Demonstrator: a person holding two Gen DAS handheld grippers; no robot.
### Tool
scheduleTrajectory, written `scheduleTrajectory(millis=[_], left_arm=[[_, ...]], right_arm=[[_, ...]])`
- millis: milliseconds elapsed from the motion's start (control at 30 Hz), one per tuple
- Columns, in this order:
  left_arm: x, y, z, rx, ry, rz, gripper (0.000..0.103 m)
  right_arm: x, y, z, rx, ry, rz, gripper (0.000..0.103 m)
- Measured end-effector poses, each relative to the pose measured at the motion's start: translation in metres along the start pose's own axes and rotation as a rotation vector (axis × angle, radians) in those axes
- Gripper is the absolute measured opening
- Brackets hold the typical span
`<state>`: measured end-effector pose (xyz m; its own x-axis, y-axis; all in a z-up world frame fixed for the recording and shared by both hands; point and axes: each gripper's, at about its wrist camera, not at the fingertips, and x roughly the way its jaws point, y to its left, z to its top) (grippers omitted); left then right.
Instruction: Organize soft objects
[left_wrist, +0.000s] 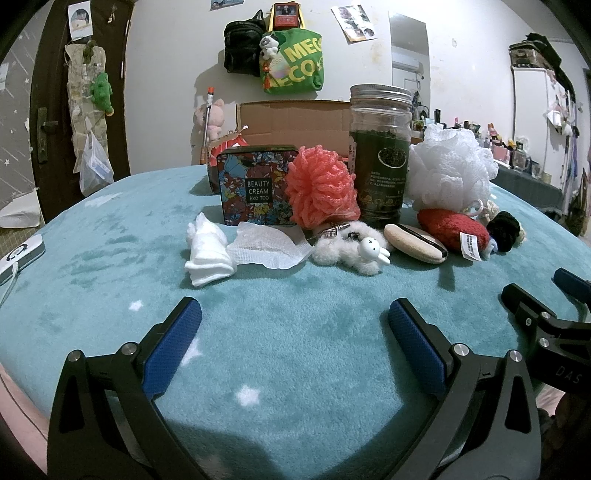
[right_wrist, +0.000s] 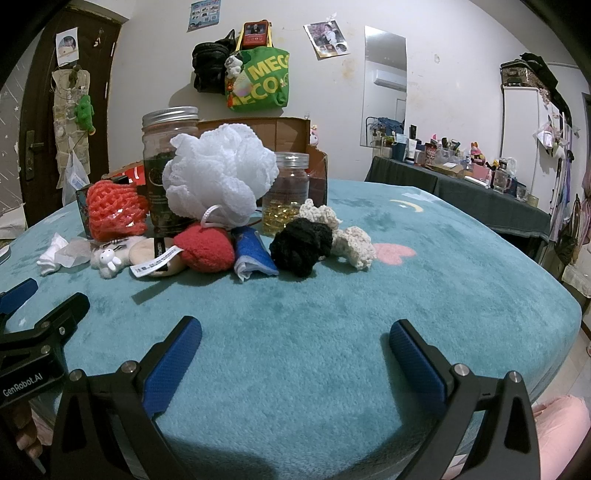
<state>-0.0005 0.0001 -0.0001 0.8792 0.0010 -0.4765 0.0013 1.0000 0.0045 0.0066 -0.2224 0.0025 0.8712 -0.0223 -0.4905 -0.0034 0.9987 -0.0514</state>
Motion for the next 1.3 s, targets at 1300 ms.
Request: scheduleTrajectory(millis=[1300], left_arm=[[0.019, 0.005, 0.096, 0.082, 0.037, -0.135, 0.103]], right_arm=[[0.022, -0.004, 0.103, -0.053, -0.019, 0.239, 0.103]])
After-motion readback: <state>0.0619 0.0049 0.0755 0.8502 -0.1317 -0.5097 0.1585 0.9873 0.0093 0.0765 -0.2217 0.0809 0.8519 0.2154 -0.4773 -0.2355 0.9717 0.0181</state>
